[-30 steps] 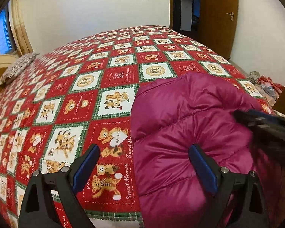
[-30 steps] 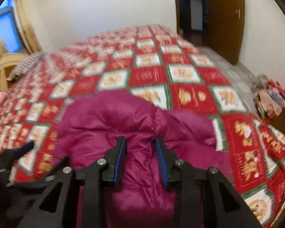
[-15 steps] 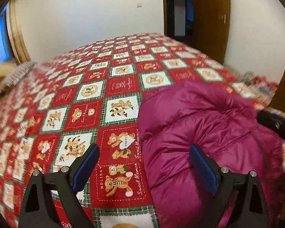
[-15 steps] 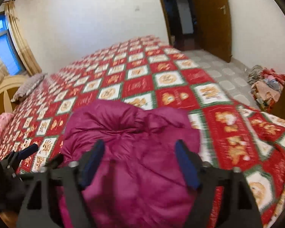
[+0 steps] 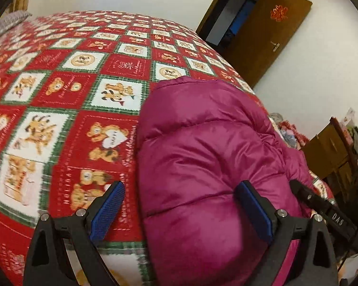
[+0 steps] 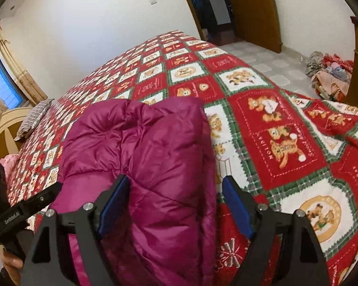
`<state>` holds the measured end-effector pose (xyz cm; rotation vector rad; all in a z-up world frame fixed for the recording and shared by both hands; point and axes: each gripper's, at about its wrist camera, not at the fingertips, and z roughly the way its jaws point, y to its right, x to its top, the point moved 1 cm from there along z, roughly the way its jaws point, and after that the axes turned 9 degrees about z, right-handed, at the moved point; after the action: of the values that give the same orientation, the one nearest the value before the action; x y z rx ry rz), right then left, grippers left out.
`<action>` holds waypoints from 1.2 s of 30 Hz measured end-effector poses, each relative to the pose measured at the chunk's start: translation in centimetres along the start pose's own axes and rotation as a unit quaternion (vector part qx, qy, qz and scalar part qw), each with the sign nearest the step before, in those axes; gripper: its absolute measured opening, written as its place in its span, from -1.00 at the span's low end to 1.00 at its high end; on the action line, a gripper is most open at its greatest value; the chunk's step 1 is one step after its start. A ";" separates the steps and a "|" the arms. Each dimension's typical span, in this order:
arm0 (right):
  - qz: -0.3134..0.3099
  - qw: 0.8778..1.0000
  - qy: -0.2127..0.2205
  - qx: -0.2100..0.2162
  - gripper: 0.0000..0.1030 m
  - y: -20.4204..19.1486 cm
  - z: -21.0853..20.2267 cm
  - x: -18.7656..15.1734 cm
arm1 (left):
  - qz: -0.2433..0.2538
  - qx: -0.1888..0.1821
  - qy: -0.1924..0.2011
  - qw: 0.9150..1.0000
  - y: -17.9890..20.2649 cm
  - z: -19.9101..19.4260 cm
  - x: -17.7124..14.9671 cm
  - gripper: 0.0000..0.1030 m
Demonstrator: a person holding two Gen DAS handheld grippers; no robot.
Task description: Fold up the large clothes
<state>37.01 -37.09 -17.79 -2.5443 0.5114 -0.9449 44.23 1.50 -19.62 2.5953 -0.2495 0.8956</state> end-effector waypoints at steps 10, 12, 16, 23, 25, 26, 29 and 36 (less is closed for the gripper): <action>0.017 0.999 -0.016 0.034 0.67 1.2 1.4 -0.3 | 0.020 0.004 -0.029 0.999 0.8 2.6 1.1 0.89; 0.006 0.999 -0.015 0.033 0.65 0.8 1.4 -0.3 | 0.021 0.001 -0.032 0.999 0.7 3.0 1.2 0.89; -0.005 0.999 -0.015 0.037 0.63 0.5 1.9 -0.4 | 0.030 0.001 -0.033 0.999 0.6 3.4 1.2 0.89; -0.027 0.999 -0.016 0.025 0.60 -0.6 2.6 -0.3 | 0.051 0.004 -0.025 0.998 0.9 3.6 1.0 0.89; -0.038 0.999 -0.025 0.025 0.47 -1.1 2.8 -0.5 | 0.055 0.003 -0.024 0.998 1.0 3.8 1.2 0.87; -0.043 0.998 -0.028 0.022 0.45 -1.3 2.9 -0.6 | 0.060 0.002 -0.024 0.998 1.0 3.7 1.1 0.86; -0.042 0.998 -0.047 0.031 0.25 -2.0 2.9 -0.9 | 0.067 -0.004 -0.026 0.997 1.1 3.4 1.1 0.71; -0.032 0.995 -0.072 0.058 0.14 -3.8 2.3 -3.5 | 0.074 0.010 -0.046 0.996 0.2 0.7 -0.1 0.58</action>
<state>36.88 -31.73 -19.52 -2.5123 0.3258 -0.7821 44.48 1.09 -20.11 2.6680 -0.4650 0.8322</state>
